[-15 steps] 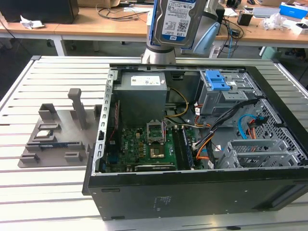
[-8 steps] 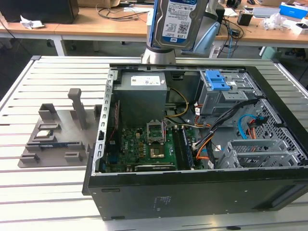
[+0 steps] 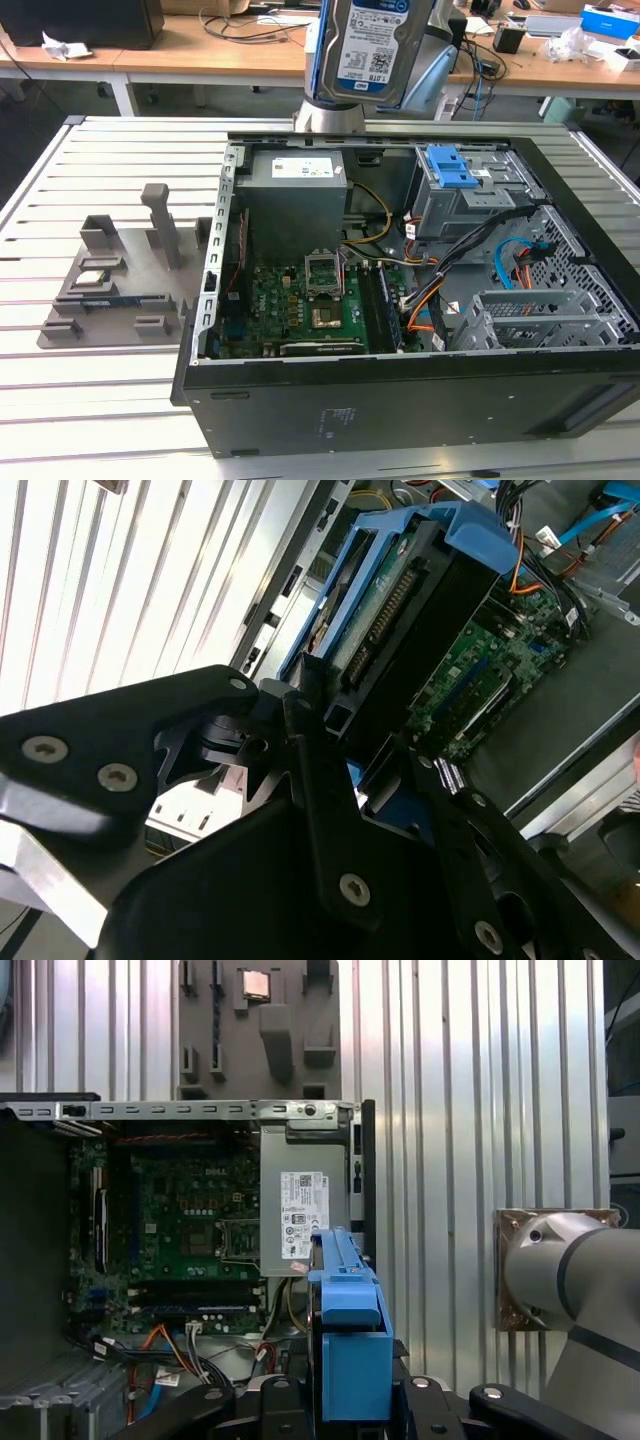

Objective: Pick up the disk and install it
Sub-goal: 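Pick up the disk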

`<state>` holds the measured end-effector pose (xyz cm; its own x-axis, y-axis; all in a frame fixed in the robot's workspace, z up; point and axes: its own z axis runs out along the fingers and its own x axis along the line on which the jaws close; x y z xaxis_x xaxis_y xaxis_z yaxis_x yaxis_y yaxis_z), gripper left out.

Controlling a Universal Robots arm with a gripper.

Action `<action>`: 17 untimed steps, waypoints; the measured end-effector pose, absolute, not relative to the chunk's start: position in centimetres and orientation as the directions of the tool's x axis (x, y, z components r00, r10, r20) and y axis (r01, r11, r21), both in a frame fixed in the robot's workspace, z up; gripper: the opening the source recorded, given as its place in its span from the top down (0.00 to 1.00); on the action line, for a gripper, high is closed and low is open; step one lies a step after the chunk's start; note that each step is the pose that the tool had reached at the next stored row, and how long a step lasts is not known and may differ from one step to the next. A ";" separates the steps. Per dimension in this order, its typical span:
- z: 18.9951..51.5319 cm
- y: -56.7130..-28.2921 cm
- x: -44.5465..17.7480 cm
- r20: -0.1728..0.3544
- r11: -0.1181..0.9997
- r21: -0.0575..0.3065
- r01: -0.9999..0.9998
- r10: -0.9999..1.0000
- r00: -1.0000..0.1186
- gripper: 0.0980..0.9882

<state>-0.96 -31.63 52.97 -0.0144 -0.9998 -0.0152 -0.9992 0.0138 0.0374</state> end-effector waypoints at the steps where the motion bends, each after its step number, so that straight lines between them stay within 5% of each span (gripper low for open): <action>1: 53.0 -31.7 -1.0 -0.015 0.014 0.037 -0.999 -1.000 -0.014 0.70; 17: 52.5 -32.4 -1.0 -0.013 0.014 0.037 -0.999 -1.000 -0.014 0.70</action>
<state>-0.96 -32.42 52.54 -0.0143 -0.9998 -0.0133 -0.9992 0.0138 0.0374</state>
